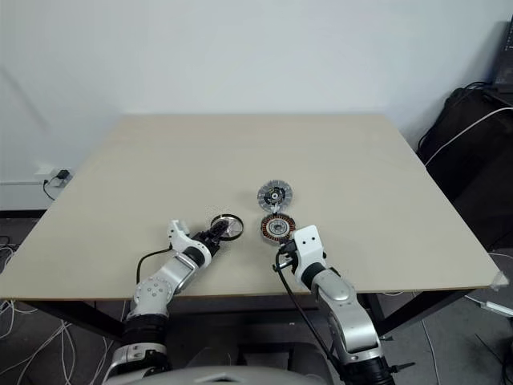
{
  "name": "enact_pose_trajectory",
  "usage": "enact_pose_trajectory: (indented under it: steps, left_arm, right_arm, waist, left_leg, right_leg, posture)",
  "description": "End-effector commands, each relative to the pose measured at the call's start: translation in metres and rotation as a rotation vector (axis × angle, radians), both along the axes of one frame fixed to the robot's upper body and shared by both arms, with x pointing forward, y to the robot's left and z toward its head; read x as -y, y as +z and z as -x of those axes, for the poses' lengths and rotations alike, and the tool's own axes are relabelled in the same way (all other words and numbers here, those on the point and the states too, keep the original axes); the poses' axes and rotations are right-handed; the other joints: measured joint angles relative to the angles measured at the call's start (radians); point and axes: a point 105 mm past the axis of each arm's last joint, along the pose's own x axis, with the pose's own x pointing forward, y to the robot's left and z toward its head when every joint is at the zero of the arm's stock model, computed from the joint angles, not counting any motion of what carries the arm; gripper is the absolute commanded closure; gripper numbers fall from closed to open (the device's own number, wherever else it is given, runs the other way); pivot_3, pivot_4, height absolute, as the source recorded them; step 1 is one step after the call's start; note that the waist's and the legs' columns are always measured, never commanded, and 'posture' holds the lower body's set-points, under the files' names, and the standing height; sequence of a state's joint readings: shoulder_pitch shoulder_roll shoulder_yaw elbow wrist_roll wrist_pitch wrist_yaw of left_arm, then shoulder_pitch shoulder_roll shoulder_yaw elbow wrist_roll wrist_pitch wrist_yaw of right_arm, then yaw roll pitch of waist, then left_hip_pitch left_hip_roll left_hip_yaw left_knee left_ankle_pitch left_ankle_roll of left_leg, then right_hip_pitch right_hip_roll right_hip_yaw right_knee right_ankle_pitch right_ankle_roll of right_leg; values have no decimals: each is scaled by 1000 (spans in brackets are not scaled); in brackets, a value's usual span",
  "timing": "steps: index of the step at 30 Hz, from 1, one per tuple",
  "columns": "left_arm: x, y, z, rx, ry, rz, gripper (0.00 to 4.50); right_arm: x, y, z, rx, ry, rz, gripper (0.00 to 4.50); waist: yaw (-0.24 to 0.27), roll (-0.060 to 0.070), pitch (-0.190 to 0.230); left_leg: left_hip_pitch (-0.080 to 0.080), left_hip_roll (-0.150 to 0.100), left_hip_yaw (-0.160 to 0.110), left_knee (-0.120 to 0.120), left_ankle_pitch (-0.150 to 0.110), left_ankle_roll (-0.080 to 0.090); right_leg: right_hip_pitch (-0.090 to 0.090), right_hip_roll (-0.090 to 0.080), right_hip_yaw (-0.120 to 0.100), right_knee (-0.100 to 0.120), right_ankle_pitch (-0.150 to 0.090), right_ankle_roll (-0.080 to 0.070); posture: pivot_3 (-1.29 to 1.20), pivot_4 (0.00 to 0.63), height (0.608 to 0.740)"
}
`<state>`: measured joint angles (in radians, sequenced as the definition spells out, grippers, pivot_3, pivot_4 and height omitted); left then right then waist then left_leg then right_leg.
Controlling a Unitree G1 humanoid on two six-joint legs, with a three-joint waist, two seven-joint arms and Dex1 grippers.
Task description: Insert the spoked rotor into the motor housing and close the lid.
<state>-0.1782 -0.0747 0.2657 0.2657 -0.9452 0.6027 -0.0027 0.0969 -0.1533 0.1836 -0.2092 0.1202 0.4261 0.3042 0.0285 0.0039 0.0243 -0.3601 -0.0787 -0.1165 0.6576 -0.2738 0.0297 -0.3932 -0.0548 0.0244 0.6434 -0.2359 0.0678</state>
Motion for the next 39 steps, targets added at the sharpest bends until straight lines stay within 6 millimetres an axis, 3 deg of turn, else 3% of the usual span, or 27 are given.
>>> enact_pose_trajectory:
  steps: [1, 6, 14, 20, 24, 31, 39]
  left_arm:
    - [34, 19, -8, 51, -26, 117, 2474]
    - [30, 19, -8, 58, -8, 114, 4091]
    - [11, 37, -9, 182, 50, 27, 4119]
    - [-8, 75, 4, 476, 2, -307, 4119]
    - [0, 86, 18, 652, -139, -567, 4119]
    - [16, 86, 25, 766, -251, -653, 4119]
    - [37, 72, 22, 858, -429, -945, 4119]
  right_arm:
    - [0, 15, -4, 53, -4, -13, 4500]
    - [1, 15, -5, 53, -1, -10, 4500]
    - [1, 16, -5, 63, -1, -1, 4500]
    - [3, 16, -4, 39, -13, -24, 4500]
    - [3, 16, -4, 28, -5, -28, 4500]
    - [1, 17, -4, 17, 4, -43, 4500]
    - [6, 17, -3, -4, -7, -51, 4500]
  waist:
    - [0, 0, 0]
    - [0, 0, 0]
    - [0, 0, 0]
    - [0, -1, 1]
    - [1, 0, 1]
    - [0, 1, 1]
    - [2, 1, 1]
  left_leg:
    - [0, 0, 0, 0, 0, 0]
    - [0, 0, 0, 0, 0, 0]
    - [0, 0, 0, 0, 0, 0]
    - [0, 0, 1, -2, -1, -1]
    - [-1, 0, 1, -2, -1, -1]
    - [0, 0, 1, -2, 0, -1]
    - [0, 0, 1, -2, 0, 0]
  right_leg:
    - [0, 0, 0, 0, 0, 0]
    - [0, 0, 0, 0, 0, 0]
    - [0, 0, 0, 0, 0, 0]
    - [-1, -2, 1, -1, 2, -7]
    - [-1, 0, 1, -1, -1, -11]
    - [-1, 0, 1, 0, -3, -6]
    - [-1, 0, 1, 0, -3, -5]
  posture:
    - [0, 0, 740]
    - [0, 0, 740]
    - [0, 0, 740]
    - [0, 0, 740]
    - [0, 0, 740]
    - [0, 0, 740]
    - [0, 0, 740]
